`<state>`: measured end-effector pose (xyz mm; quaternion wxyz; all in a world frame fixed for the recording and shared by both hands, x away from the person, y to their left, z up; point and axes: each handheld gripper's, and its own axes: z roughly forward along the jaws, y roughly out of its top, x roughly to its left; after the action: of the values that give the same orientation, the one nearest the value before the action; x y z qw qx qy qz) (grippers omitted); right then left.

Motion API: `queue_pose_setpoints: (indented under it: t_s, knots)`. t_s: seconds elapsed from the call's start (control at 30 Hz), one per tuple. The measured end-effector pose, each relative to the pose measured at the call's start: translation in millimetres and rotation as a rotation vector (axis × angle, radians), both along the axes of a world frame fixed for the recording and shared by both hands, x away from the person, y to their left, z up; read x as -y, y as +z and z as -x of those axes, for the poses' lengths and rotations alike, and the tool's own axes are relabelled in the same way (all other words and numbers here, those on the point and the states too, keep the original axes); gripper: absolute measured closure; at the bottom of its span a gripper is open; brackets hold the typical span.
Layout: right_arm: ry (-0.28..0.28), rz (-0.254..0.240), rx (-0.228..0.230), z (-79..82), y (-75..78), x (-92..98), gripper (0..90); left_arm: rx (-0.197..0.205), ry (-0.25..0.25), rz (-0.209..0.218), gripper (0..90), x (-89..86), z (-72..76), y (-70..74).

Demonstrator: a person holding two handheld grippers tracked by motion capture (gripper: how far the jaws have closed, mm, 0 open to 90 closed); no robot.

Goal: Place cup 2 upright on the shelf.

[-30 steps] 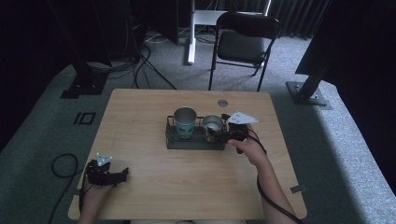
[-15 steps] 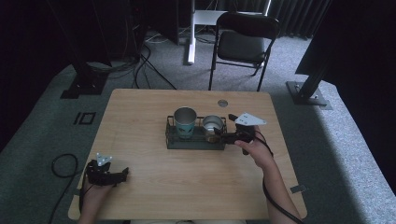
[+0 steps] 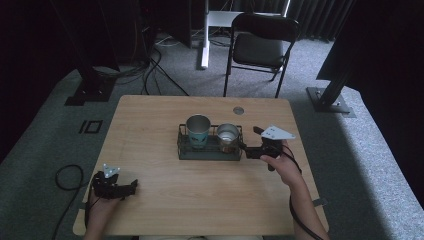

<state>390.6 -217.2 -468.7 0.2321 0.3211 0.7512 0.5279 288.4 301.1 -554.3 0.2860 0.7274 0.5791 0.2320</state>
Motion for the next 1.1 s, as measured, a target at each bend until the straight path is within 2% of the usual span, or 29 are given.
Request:
queue_pose_setpoints:
  t_s: [0.53,0.97,1.1]
  knots:
    - [-0.020,0.013,-0.026,17.1,-20.5,18.2,11.6,0.001,0.001,0.000,0.4,0.0,0.0,0.0]
    - [-0.057,0.033,-0.085,29.6,-43.2,36.3,11.6,0.001,0.001,0.001,0.4,0.1,0.0,0.0]
    - [-0.072,0.039,-0.089,34.2,-49.7,44.0,11.6,0.000,0.001,0.000,0.4,0.1,0.0,0.0]
